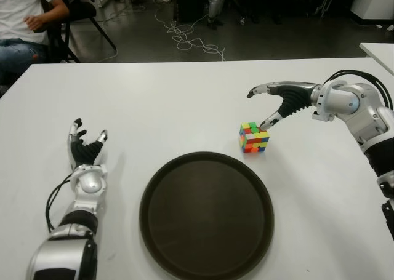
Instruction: Pick up the Rubik's Cube and put it in the plate
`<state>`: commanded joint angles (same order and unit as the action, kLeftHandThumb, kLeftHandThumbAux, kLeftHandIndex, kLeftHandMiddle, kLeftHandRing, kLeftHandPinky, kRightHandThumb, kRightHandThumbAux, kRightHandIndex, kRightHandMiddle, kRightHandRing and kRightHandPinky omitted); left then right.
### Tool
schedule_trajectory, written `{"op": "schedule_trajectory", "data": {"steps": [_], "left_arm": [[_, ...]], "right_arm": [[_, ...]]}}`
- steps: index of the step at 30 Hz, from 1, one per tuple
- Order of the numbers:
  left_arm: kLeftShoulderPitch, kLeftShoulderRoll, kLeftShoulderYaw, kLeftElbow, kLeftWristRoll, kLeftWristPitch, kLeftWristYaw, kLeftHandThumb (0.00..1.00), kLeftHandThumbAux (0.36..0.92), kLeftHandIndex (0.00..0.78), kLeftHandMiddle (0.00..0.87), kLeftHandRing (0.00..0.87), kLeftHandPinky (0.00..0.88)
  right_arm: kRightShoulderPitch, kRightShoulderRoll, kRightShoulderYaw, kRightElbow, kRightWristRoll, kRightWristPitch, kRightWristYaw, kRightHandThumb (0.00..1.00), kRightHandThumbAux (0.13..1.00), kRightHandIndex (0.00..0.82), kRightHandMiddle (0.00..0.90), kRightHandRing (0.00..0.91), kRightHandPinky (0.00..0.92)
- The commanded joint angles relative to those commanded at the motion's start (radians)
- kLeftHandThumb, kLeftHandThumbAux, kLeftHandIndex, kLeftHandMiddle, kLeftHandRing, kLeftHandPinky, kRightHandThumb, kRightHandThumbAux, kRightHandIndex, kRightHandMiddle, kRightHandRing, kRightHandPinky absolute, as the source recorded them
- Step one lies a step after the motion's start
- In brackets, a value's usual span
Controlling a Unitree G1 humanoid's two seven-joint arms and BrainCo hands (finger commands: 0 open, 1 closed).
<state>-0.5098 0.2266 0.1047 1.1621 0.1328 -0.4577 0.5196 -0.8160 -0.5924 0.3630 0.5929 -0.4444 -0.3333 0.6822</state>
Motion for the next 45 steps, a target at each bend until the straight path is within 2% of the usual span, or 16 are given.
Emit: {"op": "schedule_trajectory", "data": {"steps": [7,10,16,23,34,45], "left_arm": [[0.000,0.001,-0.001,0.000,0.002,0.006,0.006,0.350,0.719,0.090,0.139,0.141,0.131],[0.000,0.001,-0.003,-0.001,0.003,0.008,0.006,0.354,0.723,0.089,0.140,0.147,0.158],[-0.001,0.002,-0.003,-0.001,0.003,0.011,0.003,0.378,0.724,0.095,0.153,0.167,0.180],[0.002,0.001,-0.002,-0.005,-0.001,0.005,-0.008,0.373,0.718,0.091,0.144,0.156,0.176],[0.006,-0.003,0.000,-0.011,-0.003,-0.006,-0.007,0.371,0.729,0.086,0.134,0.136,0.126],[0.006,-0.002,0.001,-0.005,-0.003,-0.014,0.000,0.426,0.723,0.103,0.154,0.173,0.203]], "right_arm": [[0.004,0.005,0.004,0.004,-0.004,-0.002,-0.004,0.000,0.481,0.000,0.000,0.000,0.013],[0.005,0.008,0.010,0.007,-0.013,0.004,-0.004,0.000,0.476,0.000,0.000,0.000,0.014],[0.010,0.028,0.030,0.026,-0.038,0.006,-0.025,0.000,0.486,0.000,0.000,0.000,0.003],[0.014,0.030,0.039,0.019,-0.057,0.010,-0.037,0.000,0.516,0.000,0.000,0.000,0.000],[0.028,0.044,0.044,0.018,-0.068,0.017,-0.046,0.000,0.504,0.000,0.000,0.000,0.000],[0.050,0.070,0.054,0.042,-0.089,0.035,-0.106,0.000,0.453,0.000,0.000,0.000,0.035]]}}
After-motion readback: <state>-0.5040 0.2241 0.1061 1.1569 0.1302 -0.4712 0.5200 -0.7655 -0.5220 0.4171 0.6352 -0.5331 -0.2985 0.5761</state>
